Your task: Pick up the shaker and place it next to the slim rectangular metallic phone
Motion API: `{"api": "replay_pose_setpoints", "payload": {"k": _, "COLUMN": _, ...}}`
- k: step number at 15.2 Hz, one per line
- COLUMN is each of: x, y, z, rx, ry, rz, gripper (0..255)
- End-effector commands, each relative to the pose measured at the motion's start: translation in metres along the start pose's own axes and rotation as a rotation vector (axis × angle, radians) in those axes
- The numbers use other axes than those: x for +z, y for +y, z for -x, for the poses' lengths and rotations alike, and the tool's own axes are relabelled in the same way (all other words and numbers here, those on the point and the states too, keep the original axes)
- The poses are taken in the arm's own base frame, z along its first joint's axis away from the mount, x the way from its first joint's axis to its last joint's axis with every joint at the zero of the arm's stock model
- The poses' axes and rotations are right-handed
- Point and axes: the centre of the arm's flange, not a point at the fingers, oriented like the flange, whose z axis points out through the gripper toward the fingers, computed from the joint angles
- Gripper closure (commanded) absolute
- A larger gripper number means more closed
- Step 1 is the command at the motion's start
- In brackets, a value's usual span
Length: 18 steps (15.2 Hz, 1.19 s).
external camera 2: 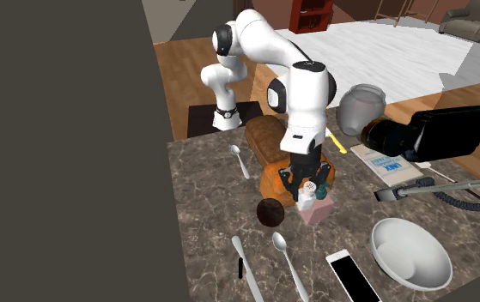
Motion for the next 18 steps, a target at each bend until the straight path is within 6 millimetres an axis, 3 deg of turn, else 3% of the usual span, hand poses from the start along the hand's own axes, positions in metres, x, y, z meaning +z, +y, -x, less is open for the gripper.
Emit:
{"api": "replay_pose_setpoints", "payload": {"k": 1, "x": 0.005, "y": -0.020, "z": -0.019, "rx": 0.001, "ry": 0.001, "rz": 0.000, "gripper": 255}}
{"api": "replay_pose_setpoints", "payload": {"k": 4, "x": 0.014, "y": -0.047, "z": -0.042, "rx": 0.001, "ry": 0.001, "rz": 0.000, "gripper": 255}}
{"api": "replay_pose_setpoints", "payload": {"k": 18, "x": 0.083, "y": -0.045, "z": -0.017, "rx": 0.001, "ry": 0.001, "rz": 0.000, "gripper": 255}}
